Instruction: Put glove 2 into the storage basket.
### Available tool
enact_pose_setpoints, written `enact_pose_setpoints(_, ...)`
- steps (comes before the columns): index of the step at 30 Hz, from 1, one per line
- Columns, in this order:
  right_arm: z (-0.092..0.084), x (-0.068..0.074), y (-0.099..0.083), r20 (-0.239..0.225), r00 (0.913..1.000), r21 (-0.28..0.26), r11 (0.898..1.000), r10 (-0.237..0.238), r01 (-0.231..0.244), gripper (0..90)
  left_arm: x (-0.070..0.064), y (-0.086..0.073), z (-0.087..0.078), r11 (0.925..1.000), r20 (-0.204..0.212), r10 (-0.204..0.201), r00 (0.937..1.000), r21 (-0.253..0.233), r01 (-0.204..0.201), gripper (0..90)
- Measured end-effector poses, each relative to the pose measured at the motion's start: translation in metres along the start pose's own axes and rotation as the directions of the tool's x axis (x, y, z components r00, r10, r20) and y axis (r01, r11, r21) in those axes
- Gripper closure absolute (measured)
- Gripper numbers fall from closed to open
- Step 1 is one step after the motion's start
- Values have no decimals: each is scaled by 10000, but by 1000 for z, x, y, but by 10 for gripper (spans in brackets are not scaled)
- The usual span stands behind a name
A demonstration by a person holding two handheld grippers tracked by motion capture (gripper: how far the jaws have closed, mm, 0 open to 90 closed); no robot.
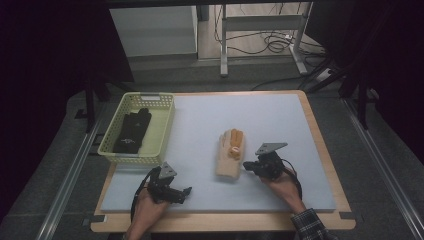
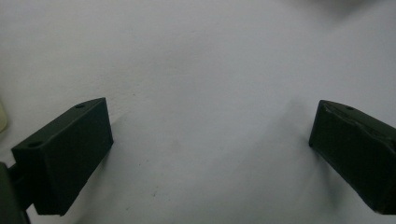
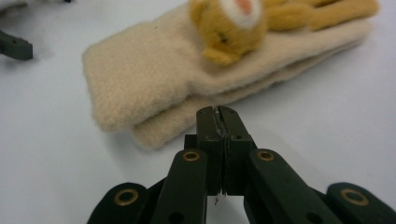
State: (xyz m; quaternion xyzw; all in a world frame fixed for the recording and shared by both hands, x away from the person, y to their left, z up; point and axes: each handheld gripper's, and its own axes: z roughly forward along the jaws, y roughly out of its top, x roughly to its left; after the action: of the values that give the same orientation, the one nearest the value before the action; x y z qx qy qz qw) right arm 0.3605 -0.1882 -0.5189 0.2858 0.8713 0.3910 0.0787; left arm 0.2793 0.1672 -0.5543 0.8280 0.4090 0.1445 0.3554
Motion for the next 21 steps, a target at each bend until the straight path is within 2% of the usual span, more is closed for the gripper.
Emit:
enact_pose_setpoints(6, 14, 13, 2, -53, 9993, 260, 9990, -367, 369, 878, 0, 0, 0, 10000, -4, 10, 10000, 6, -10, 0)
enact_pose_setpoints(21, 52, 34, 27, -271, 9987, 164, 9989, -430, 435, 876, 0, 1, 0, 9999, -13, 87, 10000, 77, -87, 0)
